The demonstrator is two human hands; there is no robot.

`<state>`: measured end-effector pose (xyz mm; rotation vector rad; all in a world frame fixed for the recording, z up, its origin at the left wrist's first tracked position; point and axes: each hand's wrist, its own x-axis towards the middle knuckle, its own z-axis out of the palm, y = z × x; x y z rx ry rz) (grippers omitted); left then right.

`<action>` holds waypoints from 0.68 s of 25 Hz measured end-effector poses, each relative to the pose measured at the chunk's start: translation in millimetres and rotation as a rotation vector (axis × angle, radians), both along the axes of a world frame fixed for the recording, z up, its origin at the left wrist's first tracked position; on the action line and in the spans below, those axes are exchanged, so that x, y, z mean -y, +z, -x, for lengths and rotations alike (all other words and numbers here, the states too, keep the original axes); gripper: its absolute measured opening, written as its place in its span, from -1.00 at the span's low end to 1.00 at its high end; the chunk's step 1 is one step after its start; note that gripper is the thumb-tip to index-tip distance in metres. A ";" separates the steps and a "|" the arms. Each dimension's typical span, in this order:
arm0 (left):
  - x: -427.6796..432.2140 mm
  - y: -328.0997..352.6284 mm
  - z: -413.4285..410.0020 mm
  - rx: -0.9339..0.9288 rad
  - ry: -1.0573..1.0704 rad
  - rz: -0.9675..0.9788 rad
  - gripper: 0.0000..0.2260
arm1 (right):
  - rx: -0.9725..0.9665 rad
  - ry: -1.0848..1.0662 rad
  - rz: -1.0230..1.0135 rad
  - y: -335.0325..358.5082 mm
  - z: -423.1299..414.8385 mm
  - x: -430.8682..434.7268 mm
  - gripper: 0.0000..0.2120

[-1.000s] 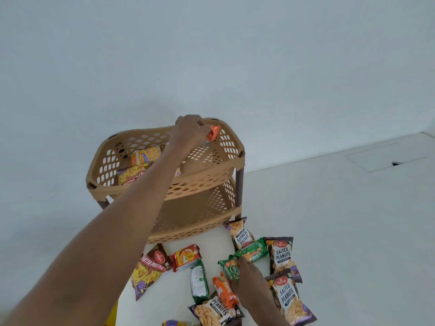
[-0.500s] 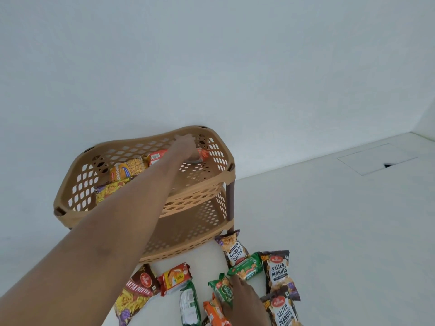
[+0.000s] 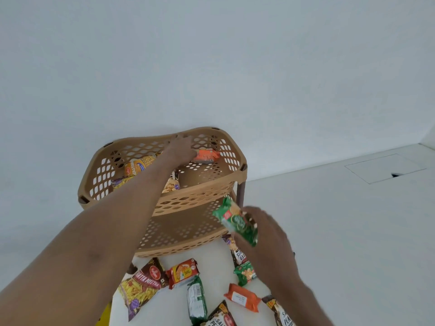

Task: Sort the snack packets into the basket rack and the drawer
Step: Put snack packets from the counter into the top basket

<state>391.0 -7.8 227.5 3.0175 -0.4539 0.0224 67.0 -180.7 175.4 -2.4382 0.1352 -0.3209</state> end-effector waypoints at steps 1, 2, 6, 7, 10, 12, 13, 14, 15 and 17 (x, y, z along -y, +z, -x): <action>-8.5 3.3 2.8 -0.001 0.014 0.004 -0.41 | 0.097 0.022 -0.008 22.6 -8.6 2.8 -0.51; -16.7 6.1 6.4 -0.017 0.022 -0.009 -0.42 | 0.190 0.047 -0.008 44.5 -20.1 3.9 -0.51; -36.9 8.1 25.5 -0.209 0.025 -0.075 -0.42 | 0.367 0.133 0.140 107.3 -94.9 -8.7 -0.52; -39.7 9.0 31.2 -0.276 0.029 -0.099 -0.33 | 0.339 0.145 0.222 114.8 -118.5 -13.7 -0.54; -42.1 12.6 49.7 -0.372 0.057 -0.177 -0.14 | 0.132 0.172 0.427 118.1 -182.3 -28.1 -0.59; -41.3 12.9 59.7 -0.382 0.060 -0.211 -0.17 | 0.009 0.211 0.586 108.6 -214.3 -36.5 -0.65; -40.9 11.5 64.0 -0.387 0.059 -0.221 -0.19 | -0.050 0.230 0.662 102.0 -227.3 -40.6 -0.66; -41.7 9.9 67.9 -0.397 0.061 -0.221 -0.19 | -0.103 0.240 0.717 95.1 -238.1 -45.4 -0.65; -42.6 7.7 71.0 -0.414 0.069 -0.204 -0.19 | -0.136 0.243 0.751 88.6 -247.2 -49.5 -0.64; -44.7 0.8 76.6 -0.457 0.104 -0.112 -0.16 | -0.148 0.251 0.780 76.3 -261.3 -56.2 -0.65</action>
